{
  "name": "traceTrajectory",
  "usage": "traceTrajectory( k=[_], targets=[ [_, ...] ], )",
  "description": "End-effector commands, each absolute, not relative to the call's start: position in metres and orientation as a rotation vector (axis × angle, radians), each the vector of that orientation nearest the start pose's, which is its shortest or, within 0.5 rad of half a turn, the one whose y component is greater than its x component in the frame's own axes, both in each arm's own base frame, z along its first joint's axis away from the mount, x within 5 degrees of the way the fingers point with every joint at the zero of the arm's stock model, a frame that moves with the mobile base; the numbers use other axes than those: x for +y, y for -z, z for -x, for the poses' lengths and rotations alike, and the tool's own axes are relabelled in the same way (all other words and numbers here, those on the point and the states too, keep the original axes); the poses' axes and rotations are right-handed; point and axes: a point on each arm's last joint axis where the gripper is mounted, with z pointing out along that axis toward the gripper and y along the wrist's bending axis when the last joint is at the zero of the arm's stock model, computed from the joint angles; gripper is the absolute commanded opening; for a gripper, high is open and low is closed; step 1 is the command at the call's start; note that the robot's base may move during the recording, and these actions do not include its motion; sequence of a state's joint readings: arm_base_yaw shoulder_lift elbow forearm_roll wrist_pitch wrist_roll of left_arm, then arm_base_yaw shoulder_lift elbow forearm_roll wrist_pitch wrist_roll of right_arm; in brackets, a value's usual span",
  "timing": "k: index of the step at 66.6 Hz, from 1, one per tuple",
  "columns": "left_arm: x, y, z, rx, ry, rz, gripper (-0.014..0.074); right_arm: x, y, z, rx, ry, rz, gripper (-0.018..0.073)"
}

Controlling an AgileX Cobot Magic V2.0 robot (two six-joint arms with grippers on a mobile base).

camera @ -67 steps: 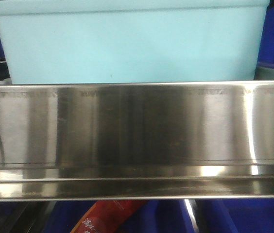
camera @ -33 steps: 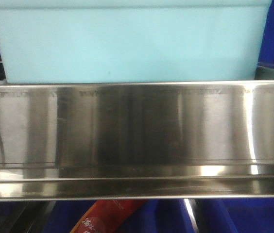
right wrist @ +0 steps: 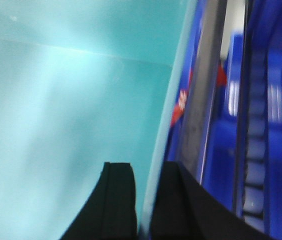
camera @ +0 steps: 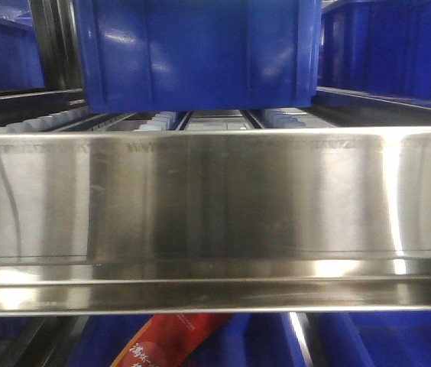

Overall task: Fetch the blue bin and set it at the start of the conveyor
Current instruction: 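Pull the held teal bin back out of the shelf with both grippers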

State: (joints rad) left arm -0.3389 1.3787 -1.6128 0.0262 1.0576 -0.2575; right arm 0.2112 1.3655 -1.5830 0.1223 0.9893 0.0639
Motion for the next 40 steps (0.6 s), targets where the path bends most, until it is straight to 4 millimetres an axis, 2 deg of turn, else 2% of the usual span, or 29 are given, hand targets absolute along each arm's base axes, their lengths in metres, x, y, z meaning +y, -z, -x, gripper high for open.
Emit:
traceTrajectory(
  k=[1,40],
  targets=[
    [-0.0909,-0.4625,-0.2566,2.23,0.312,-0.108,-0.0111,0.0637,-0.4662,-0.2631,2.144,-0.27,0.167,-0.0151],
    [-0.0912,-0.463,-0.2578,2.219,0.312,-0.108,-0.0111,0.0631,-0.471,-0.2608,2.108,-0.273,0.163,-0.0151]
  ],
)
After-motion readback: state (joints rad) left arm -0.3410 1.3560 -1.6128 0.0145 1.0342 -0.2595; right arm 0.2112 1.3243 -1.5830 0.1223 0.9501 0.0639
